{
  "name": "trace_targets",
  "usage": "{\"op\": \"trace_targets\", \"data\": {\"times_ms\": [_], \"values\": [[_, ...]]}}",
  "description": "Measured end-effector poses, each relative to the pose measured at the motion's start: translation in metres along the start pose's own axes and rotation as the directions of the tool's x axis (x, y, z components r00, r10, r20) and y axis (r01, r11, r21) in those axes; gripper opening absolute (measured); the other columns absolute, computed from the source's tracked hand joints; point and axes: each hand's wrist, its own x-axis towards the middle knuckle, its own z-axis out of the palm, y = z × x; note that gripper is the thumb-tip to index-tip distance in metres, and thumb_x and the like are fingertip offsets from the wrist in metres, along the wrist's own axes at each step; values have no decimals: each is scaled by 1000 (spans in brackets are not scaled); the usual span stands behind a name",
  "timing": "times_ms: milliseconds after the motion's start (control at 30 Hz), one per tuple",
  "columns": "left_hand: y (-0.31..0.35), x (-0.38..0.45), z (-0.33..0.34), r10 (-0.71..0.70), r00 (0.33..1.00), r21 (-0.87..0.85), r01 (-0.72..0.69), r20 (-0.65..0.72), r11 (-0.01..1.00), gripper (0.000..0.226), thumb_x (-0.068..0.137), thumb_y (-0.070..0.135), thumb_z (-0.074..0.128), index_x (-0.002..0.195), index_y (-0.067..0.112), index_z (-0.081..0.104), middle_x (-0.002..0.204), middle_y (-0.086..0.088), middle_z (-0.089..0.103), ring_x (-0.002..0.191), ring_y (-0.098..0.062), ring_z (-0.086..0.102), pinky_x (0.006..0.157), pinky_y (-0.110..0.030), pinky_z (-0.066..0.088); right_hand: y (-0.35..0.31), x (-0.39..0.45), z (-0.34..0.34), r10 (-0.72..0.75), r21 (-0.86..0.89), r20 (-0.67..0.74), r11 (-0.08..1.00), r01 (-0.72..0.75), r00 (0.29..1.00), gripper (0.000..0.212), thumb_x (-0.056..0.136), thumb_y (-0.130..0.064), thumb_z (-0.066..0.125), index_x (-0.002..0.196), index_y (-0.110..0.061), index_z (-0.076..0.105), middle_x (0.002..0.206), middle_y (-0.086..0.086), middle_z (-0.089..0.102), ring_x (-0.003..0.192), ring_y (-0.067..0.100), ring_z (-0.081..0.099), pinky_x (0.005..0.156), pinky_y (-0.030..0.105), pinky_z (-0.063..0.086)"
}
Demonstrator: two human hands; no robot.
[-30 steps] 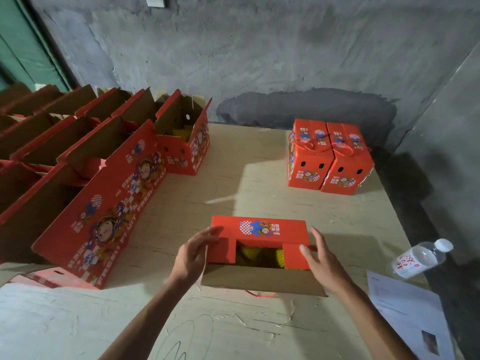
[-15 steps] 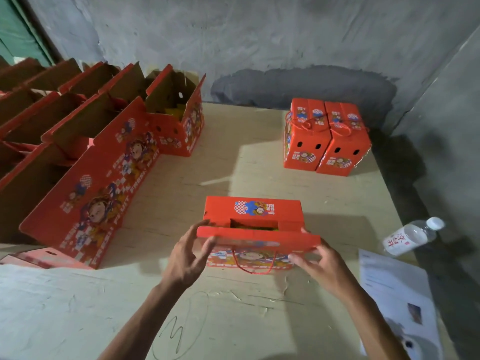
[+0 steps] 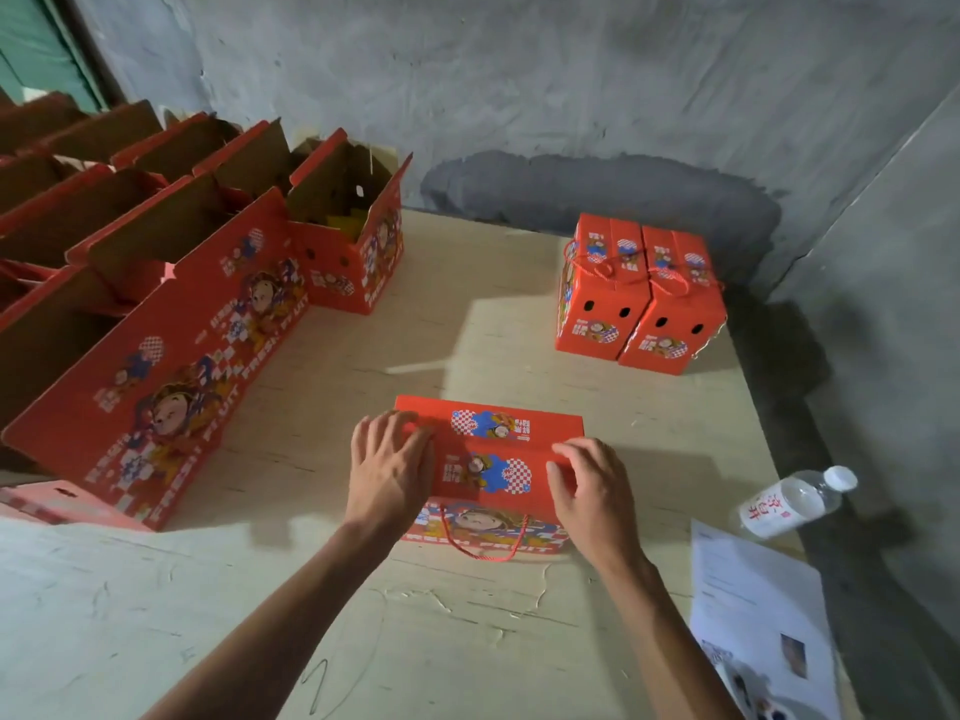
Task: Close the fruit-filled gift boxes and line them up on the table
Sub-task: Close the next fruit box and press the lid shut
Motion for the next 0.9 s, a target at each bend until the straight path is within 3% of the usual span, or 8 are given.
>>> {"op": "trace_targets", "data": {"times_ms": [100,267,400,567,900], "values": [[16,11,5,91,996,-9,-90,22,996,16,98,26,60,103,14,71,104,-5,65,95,-31,60,91,-46,45,-6,7,12,-88,-61,-38,994,85,995,14,93,-23,73,97,-9,73,99,4,64,93,26,61,85,42,52],[30,25,9,40,996,16,-41,74,999,23,103,30,55,91,14,65,93,-4,63,84,-30,53,77,-46,45,-14,14,33,-87,32,-100,995,90,991,18,97,-19,72,84,-7,68,88,5,60,83,26,58,75,42,52],[34,21,9,20,997,62,-25,79,998,28,106,33,49,87,17,61,88,-2,61,80,-27,50,74,-45,44,-8,11,38,-92,40,-185,994,101,978,23,97,-20,72,78,-9,65,83,2,59,78,23,56,70,38,51],[29,21,15,20,998,105,-26,53,994,28,105,32,47,84,18,58,82,-4,59,75,-29,49,69,-44,42,-14,14,45,-6,12,-215,1000,8,977,30,96,-20,70,69,-13,59,74,0,57,71,21,54,62,37,48],[28,24,19,48,989,115,-64,139,991,23,108,34,42,98,21,57,95,1,58,85,-25,48,77,-39,40,-23,26,43,81,-93,-171,991,-98,982,31,89,-15,75,64,-10,58,68,7,57,67,30,56,64,38,43]]}}
